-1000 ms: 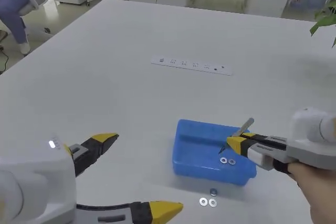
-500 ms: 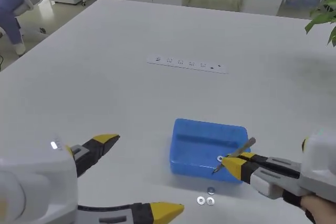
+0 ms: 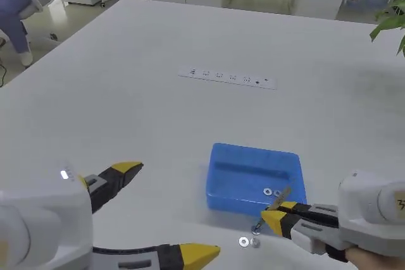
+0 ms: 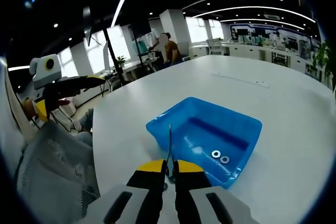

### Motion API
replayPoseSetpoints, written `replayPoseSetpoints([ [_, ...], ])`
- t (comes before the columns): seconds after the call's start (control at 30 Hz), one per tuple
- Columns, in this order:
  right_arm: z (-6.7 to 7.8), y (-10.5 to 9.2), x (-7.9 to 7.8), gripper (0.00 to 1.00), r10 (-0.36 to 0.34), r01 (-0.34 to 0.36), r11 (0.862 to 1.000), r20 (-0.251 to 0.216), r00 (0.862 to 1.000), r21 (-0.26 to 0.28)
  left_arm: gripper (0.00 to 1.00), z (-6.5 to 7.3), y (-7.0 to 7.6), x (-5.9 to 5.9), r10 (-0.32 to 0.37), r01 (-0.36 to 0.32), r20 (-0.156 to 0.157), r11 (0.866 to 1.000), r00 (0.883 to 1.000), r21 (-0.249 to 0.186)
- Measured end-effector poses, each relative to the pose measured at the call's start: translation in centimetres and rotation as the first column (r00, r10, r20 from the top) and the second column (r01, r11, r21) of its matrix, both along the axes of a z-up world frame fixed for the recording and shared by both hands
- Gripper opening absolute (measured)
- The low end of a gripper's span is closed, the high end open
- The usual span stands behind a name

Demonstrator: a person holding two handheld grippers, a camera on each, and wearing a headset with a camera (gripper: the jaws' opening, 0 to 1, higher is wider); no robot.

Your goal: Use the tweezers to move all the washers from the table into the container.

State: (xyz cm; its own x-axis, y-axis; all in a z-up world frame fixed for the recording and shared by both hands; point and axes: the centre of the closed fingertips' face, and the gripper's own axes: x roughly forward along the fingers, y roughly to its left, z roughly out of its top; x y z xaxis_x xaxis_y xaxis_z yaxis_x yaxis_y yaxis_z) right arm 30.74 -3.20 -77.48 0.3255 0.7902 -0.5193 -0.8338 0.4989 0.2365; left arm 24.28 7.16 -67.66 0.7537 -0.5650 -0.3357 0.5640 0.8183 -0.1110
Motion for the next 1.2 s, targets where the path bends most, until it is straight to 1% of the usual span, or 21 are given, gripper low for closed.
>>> replayPoseSetpoints([
  [0.13, -0.3, 0.2, -0.1, 0.03, 0.021, -0.021, 1.000, 0.003, 1.000, -0.022, 0.98, 0.0, 0.0, 0.0, -0.001, 0.001, 0.001, 1.000, 1.000, 0.001],
  [0.37, -0.4, 0.7, -0.5, 0.03, 0.073, -0.070, 0.995, 0.045, 0.996, -0.074, 0.98, 0.0, -0.1, 0.0, -0.004, 0.003, 0.001, 1.000, 1.000, 0.003],
  [0.43, -0.4, 0.9, -0.8, 0.03, 0.107, -0.100, 0.990, 0.068, 0.992, -0.100, 0.98, 0.0, 0.0, 0.0, -0.005, 0.005, -0.001, 1.000, 1.000, 0.005],
  [0.5, -0.4, 1.0, -1.0, 0.03, 0.166, -0.146, 0.977, 0.123, 0.978, -0.155, 0.98, 0.0, 0.0, 0.0, -0.004, 0.004, 0.000, 1.000, 1.000, 0.005],
  [0.53, -0.4, 1.0, -1.1, 0.03, 0.182, -0.158, 0.973, 0.134, 0.974, -0.171, 0.98, 0.0, 0.0, 0.0, -0.004, 0.004, 0.001, 1.000, 1.000, 0.004],
  [0.6, -0.4, 1.3, -1.4, 0.03, 0.192, -0.167, 0.970, 0.135, 0.972, -0.177, 0.98, 0.1, 0.0, 0.0, -0.004, 0.004, 0.002, 1.000, 1.000, 0.003],
  [0.67, -0.4, 1.3, -1.4, 0.03, 0.195, -0.173, 0.971, 0.128, 0.973, -0.165, 0.98, 0.1, 0.0, 0.1, -0.005, 0.005, 0.003, 1.000, 1.000, 0.003],
  [0.7, -0.2, 1.3, -1.5, 0.03, 0.194, -0.177, 0.974, 0.120, 0.974, -0.144, 0.98, 0.1, 0.0, 0.1, -0.005, 0.005, 0.004, 1.000, 1.000, 0.003],
  [0.73, -0.1, 1.2, -1.5, 0.03, 0.192, -0.175, 0.975, 0.122, 0.974, -0.139, 0.98, 0.1, 0.0, 0.1, -0.005, 0.005, 0.005, 1.000, 1.000, 0.002],
  [0.87, 1.3, 1.2, -1.6, 0.03, 0.194, -0.182, 0.978, 0.131, 0.972, -0.100, 0.98, 0.1, 0.0, 0.0, -0.003, 0.003, 0.002, 1.000, 1.000, 0.001],
  [0.97, 2.5, 1.3, -1.5, 0.03, 0.182, -0.177, 0.983, 0.111, 0.977, -0.048, 0.98, 0.0, 0.0, 0.0, -0.004, 0.004, 0.001, 1.000, 1.000, 0.003],
  [1.07, 4.0, 1.4, -1.4, 0.03, 0.155, -0.158, 0.987, 0.088, 0.984, 0.029, 0.98, 0.2, -0.1, 0.0, -0.004, 0.004, 0.005, 1.000, 1.000, -0.001],
  [1.1, 4.3, 1.4, -1.3, 0.03, 0.150, -0.154, 0.987, 0.089, 0.985, 0.038, 0.98, 0.2, -0.1, 0.1, -0.003, 0.003, 0.005, 1.000, 1.000, -0.002],
  [1.2, 6.0, 1.3, -0.4, 0.03, 0.117, -0.126, 0.987, 0.092, 0.989, 0.102, 0.98, 0.2, -0.1, 0.1, -0.004, 0.004, 0.007, 1.000, 1.000, -0.001],
])
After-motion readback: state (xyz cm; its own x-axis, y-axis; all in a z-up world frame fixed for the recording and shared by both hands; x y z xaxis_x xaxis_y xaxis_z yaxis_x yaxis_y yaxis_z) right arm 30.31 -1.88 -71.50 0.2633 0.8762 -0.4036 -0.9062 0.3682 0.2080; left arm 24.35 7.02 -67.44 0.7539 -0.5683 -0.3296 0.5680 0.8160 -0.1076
